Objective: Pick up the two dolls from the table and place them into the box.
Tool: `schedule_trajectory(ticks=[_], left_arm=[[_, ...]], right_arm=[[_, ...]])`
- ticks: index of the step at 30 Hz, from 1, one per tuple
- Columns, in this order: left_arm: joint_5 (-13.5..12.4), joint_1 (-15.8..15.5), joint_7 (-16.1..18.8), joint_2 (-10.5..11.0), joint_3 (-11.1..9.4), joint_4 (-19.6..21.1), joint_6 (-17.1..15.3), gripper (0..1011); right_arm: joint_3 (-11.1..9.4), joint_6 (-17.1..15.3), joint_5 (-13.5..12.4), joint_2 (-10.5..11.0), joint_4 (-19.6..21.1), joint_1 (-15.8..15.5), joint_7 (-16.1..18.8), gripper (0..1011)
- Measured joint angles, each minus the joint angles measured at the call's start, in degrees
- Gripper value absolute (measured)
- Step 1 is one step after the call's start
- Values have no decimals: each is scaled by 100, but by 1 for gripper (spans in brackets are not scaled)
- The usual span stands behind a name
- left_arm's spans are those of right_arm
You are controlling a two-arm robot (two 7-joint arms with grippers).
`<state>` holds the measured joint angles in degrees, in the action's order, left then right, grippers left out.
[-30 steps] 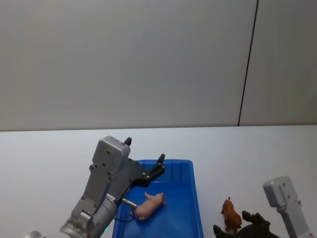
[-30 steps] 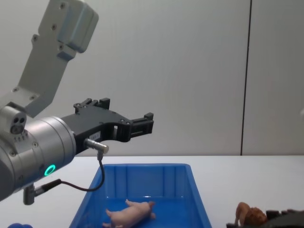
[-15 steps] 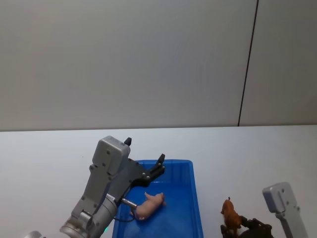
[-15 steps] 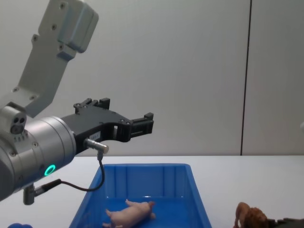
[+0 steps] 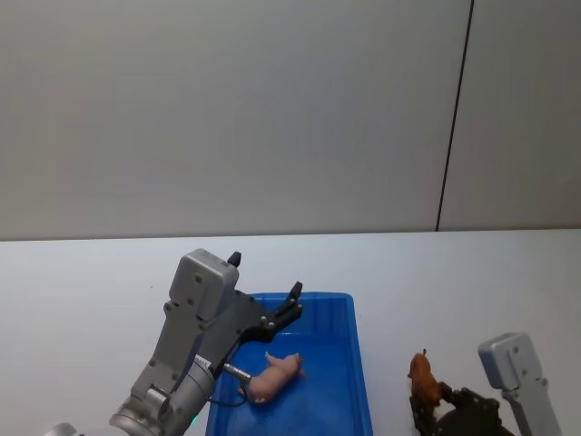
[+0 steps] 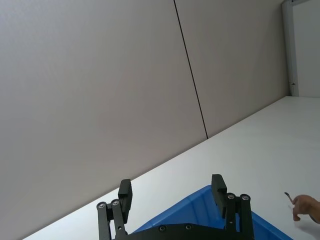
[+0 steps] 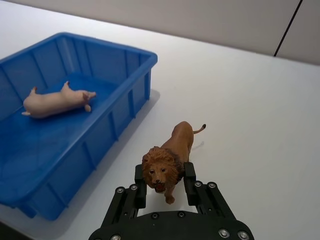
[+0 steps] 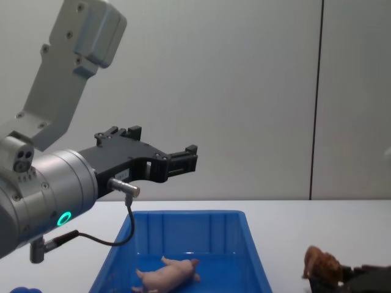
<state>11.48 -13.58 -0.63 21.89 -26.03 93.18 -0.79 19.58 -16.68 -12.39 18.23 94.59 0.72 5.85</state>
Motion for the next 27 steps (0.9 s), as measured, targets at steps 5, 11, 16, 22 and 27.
schedule_trajectory(ticks=[5, 11, 16, 22, 27], left_arm=[[0, 0, 0, 0, 0, 0, 0, 1001], [0, 0, 0, 0, 0, 0, 0, 1002], [0, 0, 0, 0, 0, 0, 0, 1001], [0, 0, 0, 0, 0, 0, 0, 1002], [0, 0, 0, 0, 0, 0, 0, 1001]], right_arm=[[20, 169, 196, -26, 66, 22, -30, 420], [38, 342, 378, -88, 168, 148, 101, 420], [49, 401, 451, -167, 193, 302, 347, 420], [75, 402, 482, -348, 95, 613, 752, 420], [103, 325, 483, -515, -91, 881, 1082, 420]])
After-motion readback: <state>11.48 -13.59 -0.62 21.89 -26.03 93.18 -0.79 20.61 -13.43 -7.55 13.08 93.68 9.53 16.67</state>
